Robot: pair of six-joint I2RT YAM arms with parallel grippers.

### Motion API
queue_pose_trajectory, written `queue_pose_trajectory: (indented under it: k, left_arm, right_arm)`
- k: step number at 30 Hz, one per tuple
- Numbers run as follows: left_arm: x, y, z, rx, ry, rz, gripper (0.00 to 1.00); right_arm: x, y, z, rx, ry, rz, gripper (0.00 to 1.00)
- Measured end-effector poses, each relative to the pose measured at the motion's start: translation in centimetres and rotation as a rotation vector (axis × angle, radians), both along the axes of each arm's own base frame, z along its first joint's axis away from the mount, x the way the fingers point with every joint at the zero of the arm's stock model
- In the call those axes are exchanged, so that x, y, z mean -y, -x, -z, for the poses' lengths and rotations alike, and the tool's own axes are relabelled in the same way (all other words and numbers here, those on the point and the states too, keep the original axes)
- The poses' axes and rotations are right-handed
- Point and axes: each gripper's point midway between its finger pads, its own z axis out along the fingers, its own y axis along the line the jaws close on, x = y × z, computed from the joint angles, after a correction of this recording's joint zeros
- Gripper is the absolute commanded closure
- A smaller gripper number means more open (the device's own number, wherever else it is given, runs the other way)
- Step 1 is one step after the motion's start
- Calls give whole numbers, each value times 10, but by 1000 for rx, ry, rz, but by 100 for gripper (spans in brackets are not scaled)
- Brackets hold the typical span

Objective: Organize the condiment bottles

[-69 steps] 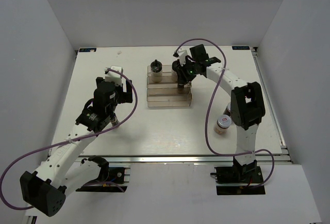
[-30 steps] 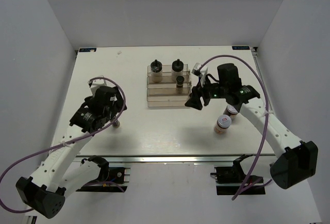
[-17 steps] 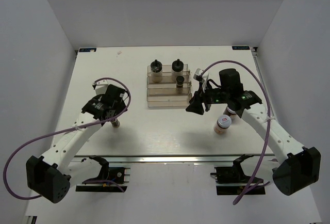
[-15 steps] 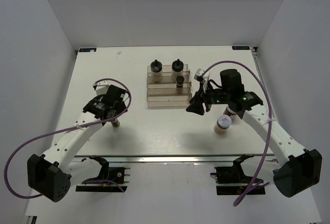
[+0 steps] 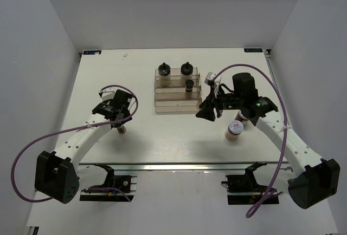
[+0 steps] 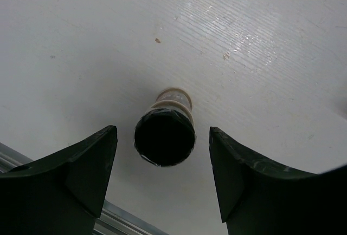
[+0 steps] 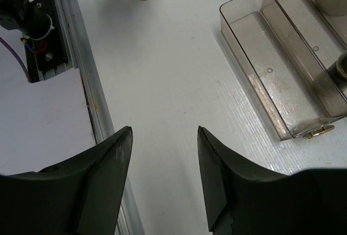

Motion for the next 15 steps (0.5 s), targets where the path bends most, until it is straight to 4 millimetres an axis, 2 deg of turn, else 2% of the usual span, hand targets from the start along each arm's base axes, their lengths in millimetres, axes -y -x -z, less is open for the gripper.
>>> queue_pose_trajectory:
  k: [8, 15]
  left_arm:
    - [0, -6, 6, 2, 41, -9, 25]
    - [4, -5, 12, -11, 67, 8, 32]
  right_arm:
    - [0, 0, 0, 0, 0, 0, 43]
    - [0, 0, 3, 0, 3, -1, 43]
